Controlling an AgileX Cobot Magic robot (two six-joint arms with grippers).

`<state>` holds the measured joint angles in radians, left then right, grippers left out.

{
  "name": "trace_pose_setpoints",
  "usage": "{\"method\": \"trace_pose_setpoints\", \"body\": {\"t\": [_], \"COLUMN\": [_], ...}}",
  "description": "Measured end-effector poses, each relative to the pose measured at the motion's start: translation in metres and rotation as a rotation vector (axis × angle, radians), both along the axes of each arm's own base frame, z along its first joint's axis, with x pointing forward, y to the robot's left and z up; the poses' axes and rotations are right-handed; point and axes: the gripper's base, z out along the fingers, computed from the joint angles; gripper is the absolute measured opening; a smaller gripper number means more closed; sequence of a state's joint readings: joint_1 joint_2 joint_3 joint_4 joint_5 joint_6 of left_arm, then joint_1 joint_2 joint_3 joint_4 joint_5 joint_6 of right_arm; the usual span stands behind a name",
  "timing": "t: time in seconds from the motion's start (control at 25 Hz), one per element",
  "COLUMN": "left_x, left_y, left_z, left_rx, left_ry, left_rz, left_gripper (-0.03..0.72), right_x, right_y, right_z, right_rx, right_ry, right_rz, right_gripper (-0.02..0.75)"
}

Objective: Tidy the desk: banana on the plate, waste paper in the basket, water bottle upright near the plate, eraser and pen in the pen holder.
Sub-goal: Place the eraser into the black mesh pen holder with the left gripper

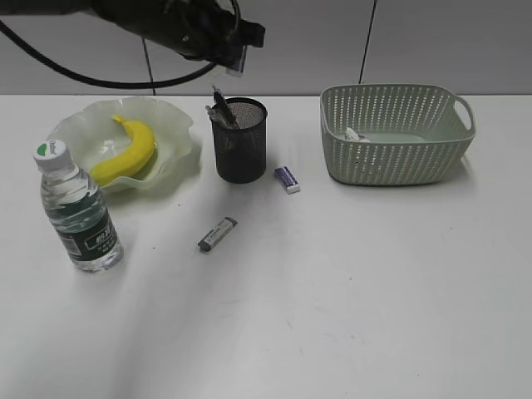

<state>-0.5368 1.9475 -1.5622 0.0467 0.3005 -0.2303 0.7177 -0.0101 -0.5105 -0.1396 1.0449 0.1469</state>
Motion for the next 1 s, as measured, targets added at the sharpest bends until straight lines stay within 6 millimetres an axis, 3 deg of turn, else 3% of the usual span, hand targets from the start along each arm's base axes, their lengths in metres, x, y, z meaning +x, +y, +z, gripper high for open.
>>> {"method": "trace_pose_setpoints", "body": {"t": [0.32,0.48,0.8,1.0], "left_x": [0.015,0.019,0.018,0.003], "left_y": [-0.007,-0.007,-0.005,0.003], "left_z": [-0.054,-0.065,-0.056,-0.001], "left_rx": [0.008,0.010,-0.001,-0.037], "left_ry": [0.068,0.077,0.059,-0.006], "left_rz": [0.014,0.020,0.020,0.020], "left_gripper": [0.073,0.078,0.309,0.330], "right_x": [0.000,0.000,0.000,0.000], "right_y": [0.000,0.000,0.000,0.000], "right_z": [0.000,0.000,0.000,0.000], "right_rx": [0.000,0.000,0.000,0.000], "right_ry": [0.000,0.000,0.000,0.000], "right_rz": [0.000,0.000,0.000,0.000], "right_gripper": [0.277,0.277,0.277,0.277]}}
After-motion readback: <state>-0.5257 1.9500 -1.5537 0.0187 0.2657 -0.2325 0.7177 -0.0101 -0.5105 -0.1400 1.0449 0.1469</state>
